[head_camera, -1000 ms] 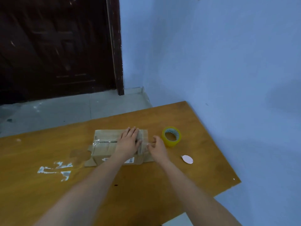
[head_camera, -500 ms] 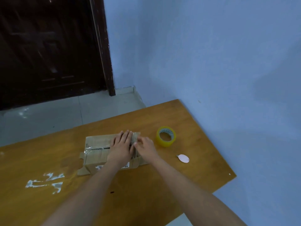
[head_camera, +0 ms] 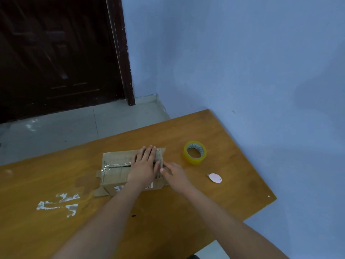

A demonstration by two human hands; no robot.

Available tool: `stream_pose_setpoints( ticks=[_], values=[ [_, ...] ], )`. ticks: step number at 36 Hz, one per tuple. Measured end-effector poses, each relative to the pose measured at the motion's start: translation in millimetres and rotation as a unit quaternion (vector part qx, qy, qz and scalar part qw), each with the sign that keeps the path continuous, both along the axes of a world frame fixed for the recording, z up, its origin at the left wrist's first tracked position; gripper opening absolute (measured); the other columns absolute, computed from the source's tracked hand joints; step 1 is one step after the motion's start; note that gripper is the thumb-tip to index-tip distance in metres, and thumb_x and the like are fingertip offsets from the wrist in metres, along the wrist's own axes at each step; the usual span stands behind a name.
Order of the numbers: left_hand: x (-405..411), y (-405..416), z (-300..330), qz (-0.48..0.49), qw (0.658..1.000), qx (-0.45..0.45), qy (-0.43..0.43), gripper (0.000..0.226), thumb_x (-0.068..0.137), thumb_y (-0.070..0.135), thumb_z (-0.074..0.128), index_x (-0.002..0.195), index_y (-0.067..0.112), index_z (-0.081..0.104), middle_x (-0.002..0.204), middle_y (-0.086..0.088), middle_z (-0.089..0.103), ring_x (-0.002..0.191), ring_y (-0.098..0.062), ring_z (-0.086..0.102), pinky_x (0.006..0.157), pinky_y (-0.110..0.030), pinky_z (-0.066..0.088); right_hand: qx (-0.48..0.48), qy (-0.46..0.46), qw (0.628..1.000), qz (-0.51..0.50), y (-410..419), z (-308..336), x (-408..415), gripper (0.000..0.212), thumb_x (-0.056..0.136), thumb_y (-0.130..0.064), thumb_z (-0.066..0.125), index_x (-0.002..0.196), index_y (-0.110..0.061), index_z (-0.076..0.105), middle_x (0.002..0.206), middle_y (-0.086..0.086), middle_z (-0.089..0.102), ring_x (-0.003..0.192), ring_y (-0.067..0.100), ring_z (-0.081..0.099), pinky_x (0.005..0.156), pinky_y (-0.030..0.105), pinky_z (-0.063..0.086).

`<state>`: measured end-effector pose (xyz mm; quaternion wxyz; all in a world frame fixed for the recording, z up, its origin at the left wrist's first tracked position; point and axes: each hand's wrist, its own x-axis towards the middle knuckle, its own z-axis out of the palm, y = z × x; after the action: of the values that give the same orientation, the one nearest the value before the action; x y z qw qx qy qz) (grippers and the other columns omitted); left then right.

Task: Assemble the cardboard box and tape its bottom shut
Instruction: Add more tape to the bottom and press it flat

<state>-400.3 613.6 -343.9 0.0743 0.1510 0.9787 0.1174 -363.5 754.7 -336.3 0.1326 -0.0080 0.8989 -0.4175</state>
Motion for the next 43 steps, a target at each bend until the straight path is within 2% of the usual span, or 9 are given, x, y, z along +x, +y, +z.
stream_pose_setpoints(
  ticks=[4,10,16,21,23,26,30,38,43],
  values=[
    [0,0,-1,0.001,1.000,-0.002,0.000,0.059,0.100,0.047,0.016,0.152,0.020,0.007,0.159,0.005,0.008,0.145,-0.017,-0.001,0.116,-0.040,0.002,0.017,0.018,1.000,0.011,2,0,5,0.038,0.098,-0.028,0.043,0.128,-0.009,0.054,0.129,0.009,0.053,0.119,0.022,0.046,0.103,0.037,0.039],
    [0,0,-1,0.000,1.000,-0.010,-0.004,0.059,0.100,0.045,0.016,0.152,0.020,0.004,0.159,0.005,0.007,0.145,-0.018,-0.002,0.116,-0.040,0.002,0.031,-0.020,0.999,-0.001,-9,2,-1,0.038,0.098,-0.038,0.038,0.114,-0.007,0.053,0.119,0.011,0.052,0.114,0.026,0.044,0.094,0.037,0.041],
    [-1,0,-2,-0.003,1.000,-0.020,-0.007,0.059,0.100,0.044,0.017,0.151,0.021,0.000,0.159,0.005,0.002,0.145,-0.018,-0.005,0.117,-0.041,0.000,-0.004,-0.086,0.996,-0.003,-12,2,-9,0.055,0.098,-0.045,0.035,0.132,-0.003,0.043,0.131,0.014,0.042,0.123,0.029,0.040,0.103,0.041,0.038],
    [-2,0,-5,0.002,1.000,-0.013,0.003,0.059,0.100,0.045,0.018,0.152,0.021,0.006,0.159,0.005,0.007,0.145,-0.018,-0.001,0.116,-0.040,0.003,0.005,-0.148,0.988,0.043,-1,-4,-18,0.063,0.099,-0.050,0.022,0.151,-0.013,0.015,0.159,0.006,0.009,0.147,0.025,0.001,0.119,0.043,0.006],
    [-3,-1,-6,0.008,1.000,-0.002,0.006,0.059,0.099,0.047,0.019,0.151,0.021,0.010,0.159,0.004,0.011,0.145,-0.017,0.001,0.116,-0.039,0.003,0.004,-0.142,0.989,0.034,5,-5,-21,0.057,0.101,-0.044,0.020,0.148,-0.013,0.024,0.156,0.008,0.019,0.146,0.025,0.008,0.117,0.041,0.008],
    [-3,-1,-9,0.012,1.000,0.011,0.011,0.059,0.098,0.048,0.021,0.151,0.021,0.014,0.158,0.004,0.015,0.145,-0.018,0.003,0.116,-0.040,0.005,0.038,-0.069,0.997,-0.027,16,-3,-29,0.042,0.102,-0.031,0.029,0.133,-0.009,0.047,0.138,0.013,0.044,0.132,0.027,0.033,0.109,0.037,0.022],
    [-3,-2,-9,0.013,1.000,0.013,0.013,0.059,0.098,0.049,0.021,0.150,0.022,0.015,0.157,0.004,0.017,0.145,-0.017,0.004,0.116,-0.040,0.006,0.114,0.006,0.992,-0.050,25,0,-45,0.042,0.093,-0.027,0.054,0.131,-0.013,0.045,0.132,0.008,0.045,0.125,0.026,0.040,0.103,0.040,0.038],
    [-4,-3,-11,0.026,0.999,0.045,0.009,0.058,0.097,0.049,0.027,0.149,0.026,0.018,0.156,0.008,0.018,0.144,-0.014,0.004,0.115,-0.038,0.004,0.204,0.070,0.976,0.032,21,-1,-77,0.045,0.090,-0.033,0.056,0.131,-0.017,0.045,0.131,0.005,0.044,0.124,0.027,0.037,0.099,0.043,0.040],
    [-4,-3,-11,0.024,0.998,0.052,0.022,0.057,0.097,0.048,0.030,0.149,0.024,0.022,0.155,0.005,0.022,0.144,-0.016,0.008,0.115,-0.039,0.007,0.254,0.062,0.957,0.124,26,0,-100,0.035,0.091,-0.035,0.052,0.124,-0.023,0.055,0.131,-0.001,0.051,0.126,0.024,0.038,0.105,0.048,0.027]
  ],
)
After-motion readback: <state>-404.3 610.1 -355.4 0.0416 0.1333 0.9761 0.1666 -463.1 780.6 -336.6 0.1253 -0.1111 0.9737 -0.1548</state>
